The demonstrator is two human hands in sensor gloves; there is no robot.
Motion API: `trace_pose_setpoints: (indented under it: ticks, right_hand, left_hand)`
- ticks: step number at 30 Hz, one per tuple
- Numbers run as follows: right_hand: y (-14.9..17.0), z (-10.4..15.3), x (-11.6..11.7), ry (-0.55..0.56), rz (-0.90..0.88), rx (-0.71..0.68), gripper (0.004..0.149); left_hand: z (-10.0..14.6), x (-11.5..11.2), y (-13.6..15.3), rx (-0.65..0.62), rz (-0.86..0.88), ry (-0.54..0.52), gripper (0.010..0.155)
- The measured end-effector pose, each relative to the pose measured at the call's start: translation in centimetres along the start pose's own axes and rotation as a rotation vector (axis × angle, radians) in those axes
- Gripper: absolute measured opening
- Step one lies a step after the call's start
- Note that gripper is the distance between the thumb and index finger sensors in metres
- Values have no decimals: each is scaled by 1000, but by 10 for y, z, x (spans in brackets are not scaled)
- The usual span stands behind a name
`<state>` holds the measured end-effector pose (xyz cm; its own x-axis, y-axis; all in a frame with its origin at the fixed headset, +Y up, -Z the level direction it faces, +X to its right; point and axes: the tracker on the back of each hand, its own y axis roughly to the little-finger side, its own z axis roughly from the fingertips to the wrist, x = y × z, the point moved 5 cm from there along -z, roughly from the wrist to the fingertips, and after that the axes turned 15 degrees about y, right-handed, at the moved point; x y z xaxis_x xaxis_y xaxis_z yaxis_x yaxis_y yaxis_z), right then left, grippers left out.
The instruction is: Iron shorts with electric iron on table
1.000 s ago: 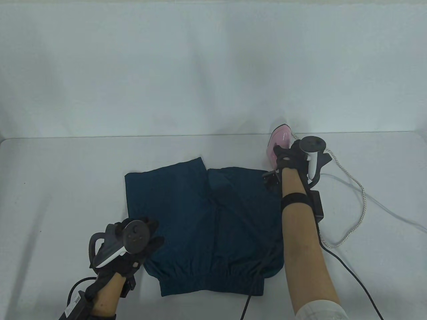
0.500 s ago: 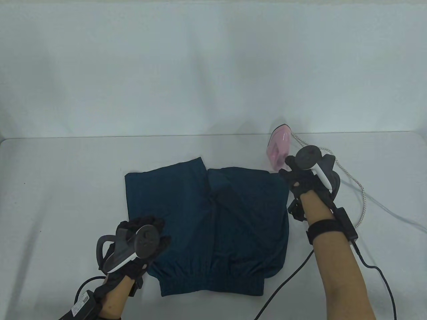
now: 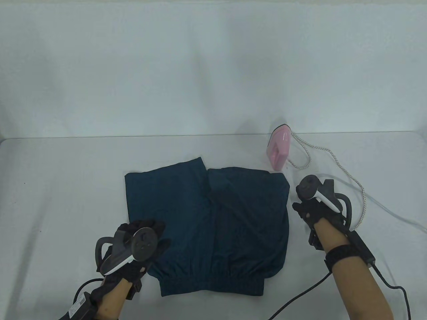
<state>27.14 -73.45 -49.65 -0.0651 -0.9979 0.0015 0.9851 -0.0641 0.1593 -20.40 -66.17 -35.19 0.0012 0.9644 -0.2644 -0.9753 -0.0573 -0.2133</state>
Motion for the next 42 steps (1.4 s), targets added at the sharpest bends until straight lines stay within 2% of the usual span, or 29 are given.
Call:
trace_pose_setpoints:
  ticks: [12, 15, 27, 38, 42]
  right_hand:
    - [-9, -5, 4, 26, 49, -11, 66]
    - [-10, -9, 3, 2, 47, -29, 64]
    - [-1, -20, -1, -29, -29, 39, 62]
    - [-5, -15, 2, -27, 1, 10, 66]
    - [-4, -11, 1, -94, -72, 18, 70]
  left_hand:
    - [1, -1, 0, 11, -13, 10, 63]
    - [1, -1, 0, 12, -9, 6, 63]
    - [2, -1, -2, 2, -8, -2, 64]
    - [4, 3, -11, -22, -26, -25, 64]
    - [5, 5, -15, -33, -30, -39, 63]
